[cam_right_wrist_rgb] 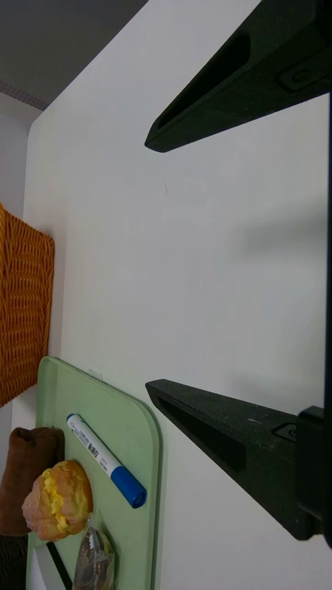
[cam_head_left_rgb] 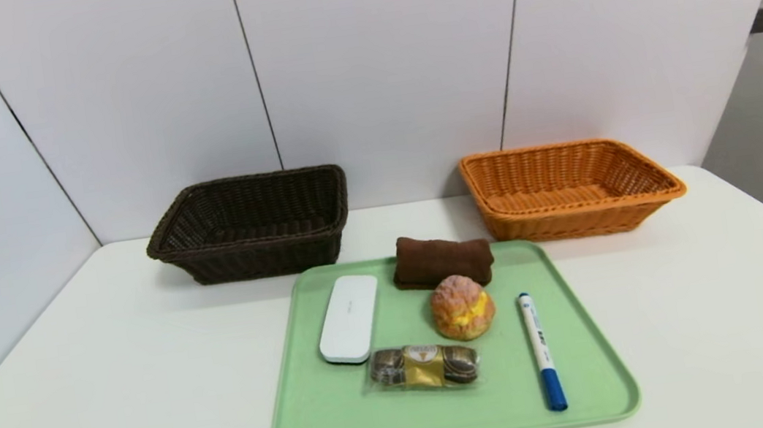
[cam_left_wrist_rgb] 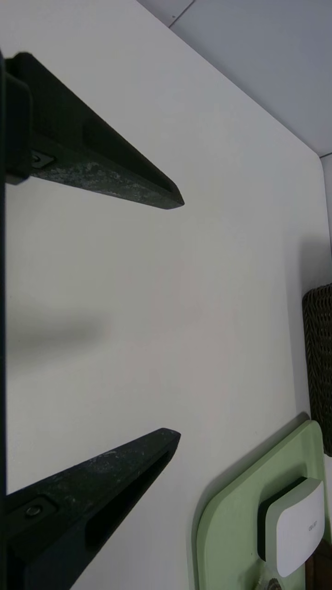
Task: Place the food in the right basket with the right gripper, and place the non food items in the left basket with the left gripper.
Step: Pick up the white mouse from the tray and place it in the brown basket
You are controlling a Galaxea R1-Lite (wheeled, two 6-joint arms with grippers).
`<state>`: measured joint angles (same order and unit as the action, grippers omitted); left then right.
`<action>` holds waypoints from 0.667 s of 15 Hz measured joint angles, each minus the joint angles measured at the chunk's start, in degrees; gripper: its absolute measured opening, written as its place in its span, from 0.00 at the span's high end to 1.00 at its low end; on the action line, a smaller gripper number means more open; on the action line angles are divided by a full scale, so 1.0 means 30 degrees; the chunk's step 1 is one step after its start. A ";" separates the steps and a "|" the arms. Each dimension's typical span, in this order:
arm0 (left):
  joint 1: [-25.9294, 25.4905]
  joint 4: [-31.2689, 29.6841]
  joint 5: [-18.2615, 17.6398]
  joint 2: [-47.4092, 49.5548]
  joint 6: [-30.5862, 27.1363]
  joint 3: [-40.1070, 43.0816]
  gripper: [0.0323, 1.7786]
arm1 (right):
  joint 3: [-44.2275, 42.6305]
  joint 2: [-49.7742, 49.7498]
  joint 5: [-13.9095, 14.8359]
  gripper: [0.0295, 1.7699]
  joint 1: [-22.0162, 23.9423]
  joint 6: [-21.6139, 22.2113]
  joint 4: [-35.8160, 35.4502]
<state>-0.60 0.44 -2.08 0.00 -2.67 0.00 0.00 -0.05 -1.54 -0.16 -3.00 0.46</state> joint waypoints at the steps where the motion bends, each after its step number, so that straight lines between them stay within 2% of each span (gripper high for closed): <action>1: 0.0000 0.0008 -0.0020 0.0000 0.0008 0.0000 0.05 | 0.0000 0.0000 0.0000 0.04 0.0000 -0.0016 0.0016; 8: -0.0008 0.0089 0.0154 0.0000 0.0195 -0.0053 0.05 | 0.0000 0.0000 -0.0110 0.04 0.0000 -0.0203 -0.0057; 10: 0.0008 0.0284 0.0089 0.0000 0.0203 -0.0236 0.05 | -0.0045 0.0000 -0.0154 0.04 0.0000 -0.0654 -0.0163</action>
<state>-0.57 1.29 -1.82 0.00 -2.06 -0.71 -0.13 -0.05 -2.00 -0.16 -4.96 -0.02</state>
